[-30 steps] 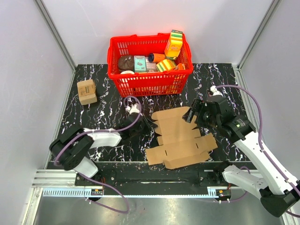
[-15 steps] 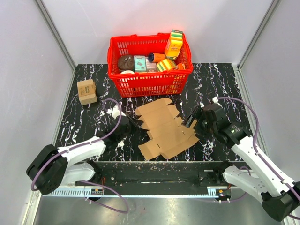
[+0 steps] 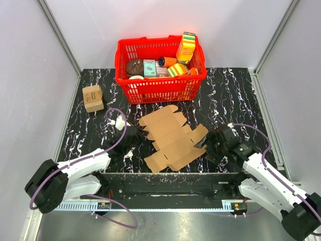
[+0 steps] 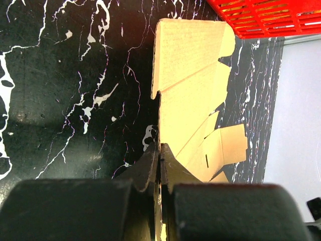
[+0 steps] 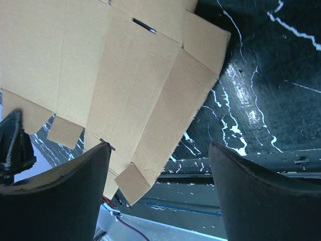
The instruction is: Fold the paper box
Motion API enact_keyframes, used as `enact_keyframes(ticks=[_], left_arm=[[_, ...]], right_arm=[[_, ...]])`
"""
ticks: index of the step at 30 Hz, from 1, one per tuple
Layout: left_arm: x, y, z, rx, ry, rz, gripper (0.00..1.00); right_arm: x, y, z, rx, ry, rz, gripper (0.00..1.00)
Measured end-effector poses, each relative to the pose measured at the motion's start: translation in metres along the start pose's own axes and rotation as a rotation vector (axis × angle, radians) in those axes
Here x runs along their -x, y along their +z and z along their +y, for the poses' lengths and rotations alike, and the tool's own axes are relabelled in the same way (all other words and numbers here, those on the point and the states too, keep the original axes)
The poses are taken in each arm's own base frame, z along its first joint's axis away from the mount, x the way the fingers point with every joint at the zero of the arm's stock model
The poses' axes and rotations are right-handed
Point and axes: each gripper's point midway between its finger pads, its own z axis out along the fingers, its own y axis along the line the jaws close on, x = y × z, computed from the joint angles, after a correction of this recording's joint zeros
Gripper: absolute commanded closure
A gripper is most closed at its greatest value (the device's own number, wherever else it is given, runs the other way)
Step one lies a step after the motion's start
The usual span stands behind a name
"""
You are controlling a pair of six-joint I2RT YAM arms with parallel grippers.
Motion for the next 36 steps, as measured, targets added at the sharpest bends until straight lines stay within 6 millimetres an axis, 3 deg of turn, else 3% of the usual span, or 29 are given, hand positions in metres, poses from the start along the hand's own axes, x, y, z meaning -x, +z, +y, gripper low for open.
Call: enact_keyframes(ticks=[8,22,36], left_arm=[[0.001,0.000,0.001,0.004,-0.004,-0.003,1.00],[0.000,0.000,0.001,0.006,-0.003,-0.003,1.00],[-0.003,0.001,0.010,0.009,-0.003,0.000,1.00]], right_arm=[[-0.028,0.030,-0.023,-0.033,0.100,0.118,0.18],[-0.039,0.057,-0.025,0.002,0.185,0.166,0.29],[-0.039,0.072,-0.019,0.070,0.237,0.160,0.61]])
